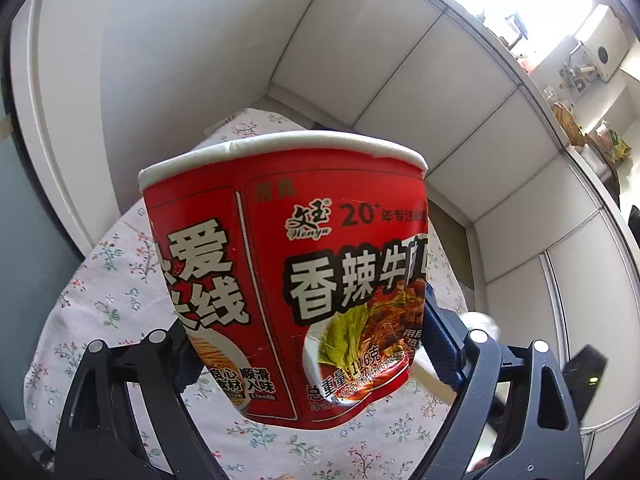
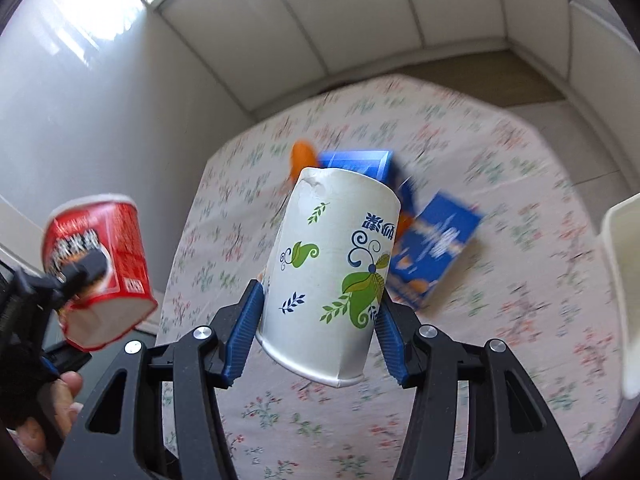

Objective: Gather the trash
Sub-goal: 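Carry the paper cup and noodle cup to the white bin and open both grippers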

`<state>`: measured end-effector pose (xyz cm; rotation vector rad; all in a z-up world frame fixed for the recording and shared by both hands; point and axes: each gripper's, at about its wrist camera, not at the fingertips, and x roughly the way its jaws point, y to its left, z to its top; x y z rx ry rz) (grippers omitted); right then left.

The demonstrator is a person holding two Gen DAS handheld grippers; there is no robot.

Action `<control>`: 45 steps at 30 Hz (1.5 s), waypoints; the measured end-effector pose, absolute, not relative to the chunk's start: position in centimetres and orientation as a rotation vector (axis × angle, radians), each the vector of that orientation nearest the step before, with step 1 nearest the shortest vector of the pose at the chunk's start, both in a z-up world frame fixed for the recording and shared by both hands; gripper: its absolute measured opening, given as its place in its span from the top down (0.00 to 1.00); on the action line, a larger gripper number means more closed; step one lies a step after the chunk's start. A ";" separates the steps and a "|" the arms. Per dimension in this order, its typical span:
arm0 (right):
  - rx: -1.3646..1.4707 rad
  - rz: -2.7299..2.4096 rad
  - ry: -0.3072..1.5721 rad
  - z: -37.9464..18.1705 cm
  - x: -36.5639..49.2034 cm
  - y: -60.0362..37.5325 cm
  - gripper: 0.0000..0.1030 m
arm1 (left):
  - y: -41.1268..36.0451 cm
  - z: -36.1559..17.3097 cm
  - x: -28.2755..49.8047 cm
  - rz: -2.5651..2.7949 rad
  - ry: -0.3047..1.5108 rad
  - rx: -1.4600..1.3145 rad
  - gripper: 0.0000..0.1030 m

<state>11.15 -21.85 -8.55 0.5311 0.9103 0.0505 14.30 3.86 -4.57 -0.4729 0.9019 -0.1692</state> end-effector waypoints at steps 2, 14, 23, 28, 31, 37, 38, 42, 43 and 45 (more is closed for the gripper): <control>0.509 0.018 0.878 -7.6 10.2 -23.3 0.48 | 3.6 -4.6 14.4 -0.180 0.903 -0.467 0.18; 0.237 -0.357 0.662 -3.3 2.9 -35.2 0.47 | -1.5 -5.4 14.4 -0.241 0.923 -0.397 0.18; 0.025 -0.570 0.649 -4.5 -0.9 -41.1 0.41 | -8.0 -6.1 13.5 -0.330 0.935 -0.293 0.18; 0.018 -0.639 0.642 -4.8 -2.8 -43.6 0.26 | -11.9 -5.9 11.9 -0.421 0.927 -0.218 0.18; 0.036 -0.686 0.603 -4.0 -3.9 -44.7 0.21 | -14.3 -5.8 11.1 -0.477 0.923 -0.191 0.18; 0.049 -0.774 0.544 -2.4 -7.6 -47.0 0.13 | -20.0 -6.3 9.3 -0.604 0.939 -0.122 0.17; 0.053 -0.791 0.539 -2.2 -8.1 -47.6 0.11 | -20.9 -6.5 9.1 -0.622 0.945 -0.114 0.17; 0.095 -0.845 0.519 -1.3 -9.9 -49.6 0.11 | -25.4 -6.8 7.9 -0.711 0.962 -0.083 0.17; 0.107 -0.856 0.514 -1.1 -10.3 -50.0 0.11 | -26.7 -6.8 7.5 -0.736 0.964 -0.070 0.17; 0.129 -0.884 0.499 -0.8 -11.4 -51.0 0.11 | -29.0 -6.8 6.7 -0.779 0.965 -0.045 0.17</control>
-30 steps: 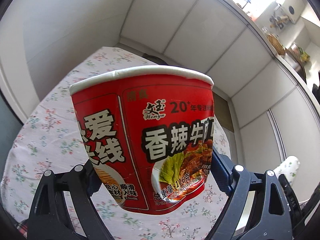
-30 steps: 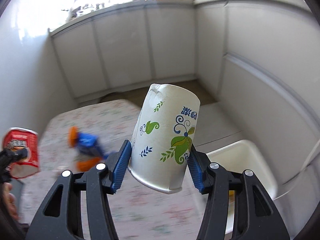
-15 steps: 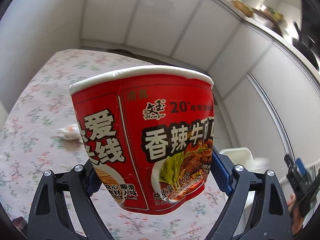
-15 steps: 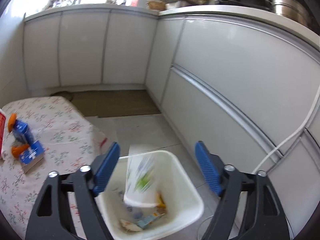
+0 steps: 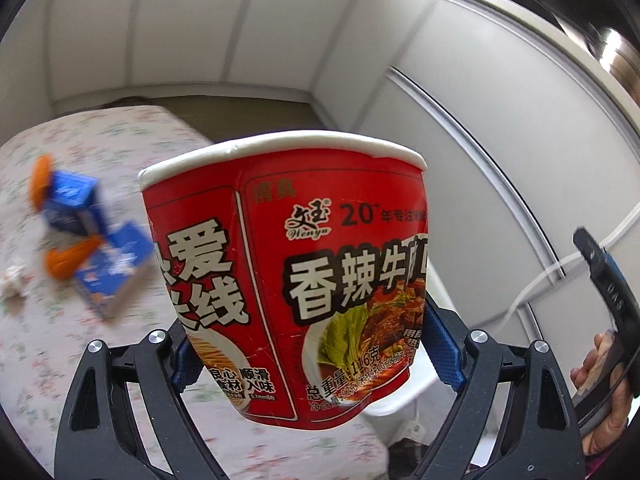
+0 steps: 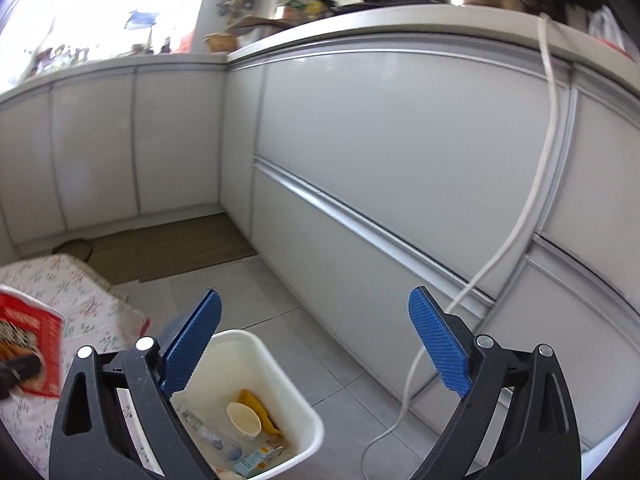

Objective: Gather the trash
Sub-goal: 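Carry the paper cup and noodle cup to the white bin and open both grippers, then move both grippers back over the table toward the remaining trash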

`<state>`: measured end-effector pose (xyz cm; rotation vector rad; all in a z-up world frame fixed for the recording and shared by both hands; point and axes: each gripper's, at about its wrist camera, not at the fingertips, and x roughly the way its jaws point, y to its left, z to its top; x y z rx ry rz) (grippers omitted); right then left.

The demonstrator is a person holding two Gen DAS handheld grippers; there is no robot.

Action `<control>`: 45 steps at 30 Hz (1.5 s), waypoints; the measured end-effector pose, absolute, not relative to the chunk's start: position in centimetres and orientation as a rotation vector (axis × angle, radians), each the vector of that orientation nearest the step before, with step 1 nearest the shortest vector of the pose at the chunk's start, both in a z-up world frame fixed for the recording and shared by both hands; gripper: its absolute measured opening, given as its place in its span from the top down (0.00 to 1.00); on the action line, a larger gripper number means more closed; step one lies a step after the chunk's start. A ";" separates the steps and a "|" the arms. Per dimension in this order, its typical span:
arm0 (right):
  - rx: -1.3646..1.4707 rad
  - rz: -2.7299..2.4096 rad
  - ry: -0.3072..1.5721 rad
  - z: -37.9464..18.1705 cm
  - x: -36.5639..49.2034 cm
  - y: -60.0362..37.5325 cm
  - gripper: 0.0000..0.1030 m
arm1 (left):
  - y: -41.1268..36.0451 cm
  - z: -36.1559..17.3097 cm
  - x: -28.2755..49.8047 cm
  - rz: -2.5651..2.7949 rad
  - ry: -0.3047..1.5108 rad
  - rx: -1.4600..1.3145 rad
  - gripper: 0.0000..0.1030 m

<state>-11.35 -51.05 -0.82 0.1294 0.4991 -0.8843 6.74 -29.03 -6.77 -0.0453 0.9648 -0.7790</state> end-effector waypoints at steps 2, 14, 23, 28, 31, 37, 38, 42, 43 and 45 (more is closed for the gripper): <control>0.150 -0.914 0.485 -0.5 -12.5 -52.1 0.11 | -31.5 -6.8 5.8 -0.828 0.965 -0.014 0.17; 0.256 -0.997 0.460 -0.6 -16.0 -55.6 0.09 | -38.9 -7.8 2.1 -0.930 0.942 0.121 0.16; 0.284 -0.989 0.448 -0.4 -16.2 -55.3 0.07 | -38.8 -8.6 1.9 -0.874 0.947 0.189 0.07; 0.285 -0.948 0.459 -0.3 -14.9 -54.3 0.07 | -37.4 -8.1 2.4 -0.838 0.929 0.213 0.07; 0.289 -0.906 0.486 -0.5 -13.6 -53.3 0.07 | -35.7 -7.7 2.8 -0.799 0.900 0.243 0.07; 0.256 -0.786 0.566 -1.3 -9.2 -49.6 0.07 | -31.1 -7.6 4.6 -0.700 0.888 0.275 0.07; 0.241 -0.760 0.582 -1.5 -8.2 -48.6 0.07 | -30.3 -7.7 5.1 -0.688 0.896 0.272 0.07; 0.180 -0.682 0.614 -1.8 -5.2 -44.8 0.07 | -26.9 -8.4 7.0 -0.624 0.923 0.263 0.07; 0.161 -0.663 0.621 -1.9 -4.4 -43.8 0.07 | -26.2 -8.6 7.4 -0.609 0.928 0.264 0.07; 0.132 -0.633 0.633 -2.0 -3.2 -42.1 0.07 | -24.6 -9.0 8.3 -0.570 0.938 0.263 0.07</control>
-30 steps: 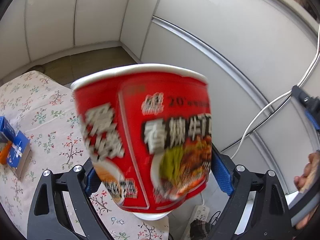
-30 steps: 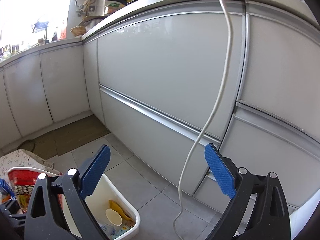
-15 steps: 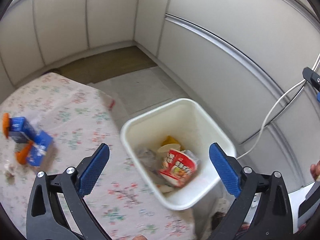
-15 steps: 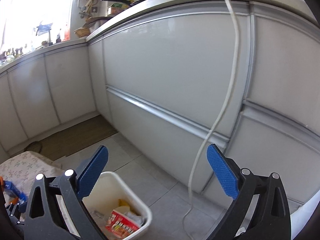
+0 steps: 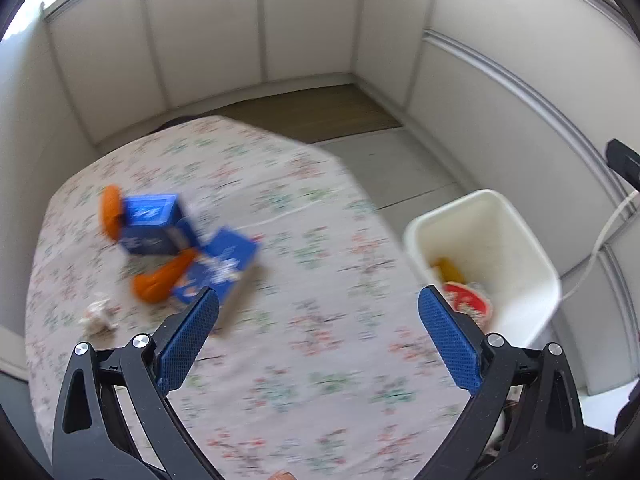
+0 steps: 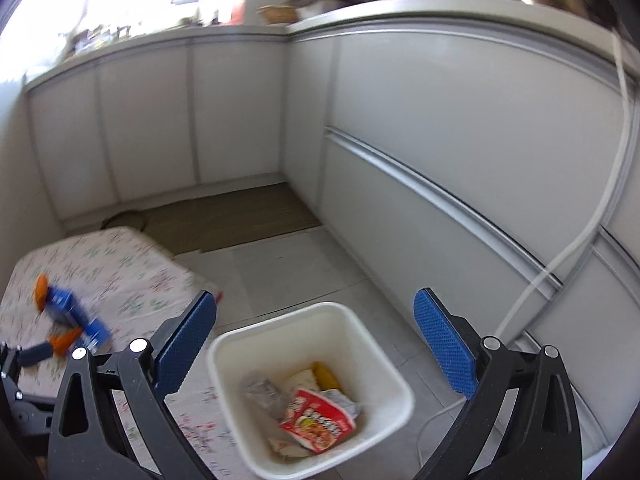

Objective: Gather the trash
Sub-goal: 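Move both grippers back over the table toward the remaining trash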

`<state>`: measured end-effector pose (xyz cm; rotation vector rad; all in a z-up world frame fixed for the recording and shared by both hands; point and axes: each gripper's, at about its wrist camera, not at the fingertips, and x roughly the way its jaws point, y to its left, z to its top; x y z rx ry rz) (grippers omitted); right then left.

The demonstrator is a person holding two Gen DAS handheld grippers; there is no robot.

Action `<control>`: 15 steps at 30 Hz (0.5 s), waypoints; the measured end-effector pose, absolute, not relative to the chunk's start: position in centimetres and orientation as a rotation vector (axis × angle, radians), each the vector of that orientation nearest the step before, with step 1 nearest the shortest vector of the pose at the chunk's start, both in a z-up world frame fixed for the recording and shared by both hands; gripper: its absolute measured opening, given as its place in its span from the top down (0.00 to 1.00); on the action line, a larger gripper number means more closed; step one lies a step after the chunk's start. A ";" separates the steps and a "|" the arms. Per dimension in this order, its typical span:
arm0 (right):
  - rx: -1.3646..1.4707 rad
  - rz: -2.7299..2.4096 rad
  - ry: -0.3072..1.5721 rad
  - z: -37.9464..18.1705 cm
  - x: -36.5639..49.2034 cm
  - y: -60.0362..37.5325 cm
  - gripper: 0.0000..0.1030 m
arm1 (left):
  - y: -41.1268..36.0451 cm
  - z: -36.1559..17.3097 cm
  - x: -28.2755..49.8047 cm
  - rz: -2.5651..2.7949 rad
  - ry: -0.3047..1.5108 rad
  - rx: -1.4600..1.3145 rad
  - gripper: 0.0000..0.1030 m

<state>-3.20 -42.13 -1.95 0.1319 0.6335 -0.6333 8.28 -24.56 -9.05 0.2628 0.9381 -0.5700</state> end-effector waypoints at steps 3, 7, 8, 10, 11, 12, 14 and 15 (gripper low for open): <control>0.099 -0.583 0.658 -2.2 -1.2 -39.9 0.07 | -21.8 -9.5 9.8 -0.507 0.953 0.252 0.07; 0.045 -0.520 0.692 -2.8 1.1 -36.7 0.07 | -17.7 -10.5 12.2 -0.422 0.970 0.255 0.07; 0.034 -0.509 0.698 -2.9 1.6 -36.1 0.07 | -16.9 -10.7 12.7 -0.407 0.974 0.256 0.07; 0.003 -0.480 0.714 -3.2 2.7 -34.5 0.07 | -14.9 -11.4 13.9 -0.360 0.991 0.254 0.07; -0.008 -0.468 0.723 -3.4 3.2 -33.7 0.07 | -14.0 -11.8 14.5 -0.339 0.999 0.249 0.07; -0.014 -0.458 0.730 -3.7 3.5 -33.1 0.07 | -13.0 -12.1 15.1 -0.319 1.009 0.242 0.08; -0.019 -0.424 0.755 -4.4 4.6 -31.7 0.07 | -11.6 -12.9 16.3 -0.290 1.030 0.239 0.11; -0.017 -0.407 0.766 -4.7 5.0 -31.1 0.07 | -10.8 -13.3 17.1 -0.278 1.050 0.243 0.13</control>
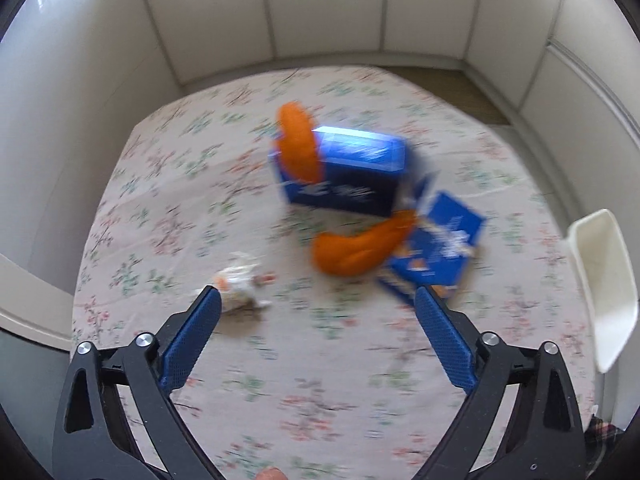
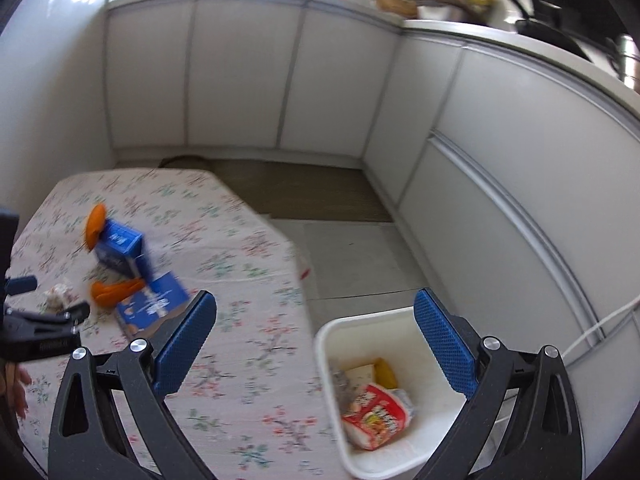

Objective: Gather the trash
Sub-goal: 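Move both grippers back over the table toward the remaining trash, then grasp the white tissue bundle with the left gripper while the right grasps the blue biscuit box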

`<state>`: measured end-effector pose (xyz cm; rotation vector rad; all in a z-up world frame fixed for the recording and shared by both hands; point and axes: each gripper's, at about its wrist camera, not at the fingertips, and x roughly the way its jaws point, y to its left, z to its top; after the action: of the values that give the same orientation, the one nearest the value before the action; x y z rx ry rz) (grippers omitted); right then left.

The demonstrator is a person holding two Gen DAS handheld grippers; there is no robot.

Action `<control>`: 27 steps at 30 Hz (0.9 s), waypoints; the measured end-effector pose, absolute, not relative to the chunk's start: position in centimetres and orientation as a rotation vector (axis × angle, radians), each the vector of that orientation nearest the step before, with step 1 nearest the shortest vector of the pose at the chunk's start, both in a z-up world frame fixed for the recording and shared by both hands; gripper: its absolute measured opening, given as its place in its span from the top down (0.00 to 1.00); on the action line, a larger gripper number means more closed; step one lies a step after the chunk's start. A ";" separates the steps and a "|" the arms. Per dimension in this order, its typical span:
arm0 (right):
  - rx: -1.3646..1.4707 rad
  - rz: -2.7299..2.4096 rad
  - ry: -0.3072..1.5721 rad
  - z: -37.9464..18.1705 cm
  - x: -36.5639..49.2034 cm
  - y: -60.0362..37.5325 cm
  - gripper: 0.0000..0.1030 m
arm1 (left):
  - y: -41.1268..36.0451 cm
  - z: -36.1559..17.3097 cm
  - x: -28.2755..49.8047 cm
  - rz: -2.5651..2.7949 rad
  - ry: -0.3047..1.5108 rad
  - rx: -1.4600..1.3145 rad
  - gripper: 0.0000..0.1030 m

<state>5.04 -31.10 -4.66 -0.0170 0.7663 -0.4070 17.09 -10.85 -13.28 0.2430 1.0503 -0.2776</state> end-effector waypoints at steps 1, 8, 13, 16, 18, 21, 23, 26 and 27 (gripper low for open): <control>-0.015 -0.389 0.778 -5.0 5.5 -30.5 0.07 | -10.3 -13.5 17.5 -0.271 1.062 0.242 0.16; -0.013 -0.288 0.876 -7.8 8.7 -26.5 0.07 | -6.3 -15.4 20.8 -0.249 1.146 0.172 0.21; 0.015 -0.261 0.931 -9.2 10.0 -25.4 0.07 | -5.7 -16.2 21.9 -0.266 1.165 0.164 0.25; 0.070 -0.250 0.983 -10.5 11.0 -25.5 0.07 | -5.9 -17.0 22.2 -0.285 1.190 0.175 0.31; 0.120 -0.241 1.015 -11.4 11.5 -25.8 0.07 | -6.2 -17.6 22.3 -0.290 1.208 0.191 0.35; 0.204 -0.228 1.059 -12.5 11.9 -26.4 0.07 | -5.8 -18.7 22.9 -0.275 1.245 0.200 0.43; 0.262 -0.222 1.082 -13.3 12.2 -26.8 0.07 | -5.4 -18.8 23.1 -0.266 1.249 0.185 0.50; 0.346 -0.222 1.109 -14.3 12.6 -27.4 0.07 | -4.7 -18.6 23.3 -0.251 1.255 0.171 0.72; 0.367 -0.222 1.115 -14.6 12.8 -27.5 0.07 | -4.4 -18.5 23.4 -0.250 1.259 0.157 0.72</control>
<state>12.78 -27.53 -14.59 0.3669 1.1151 -0.2222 23.37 -4.39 -18.48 0.1573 1.2590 -0.2497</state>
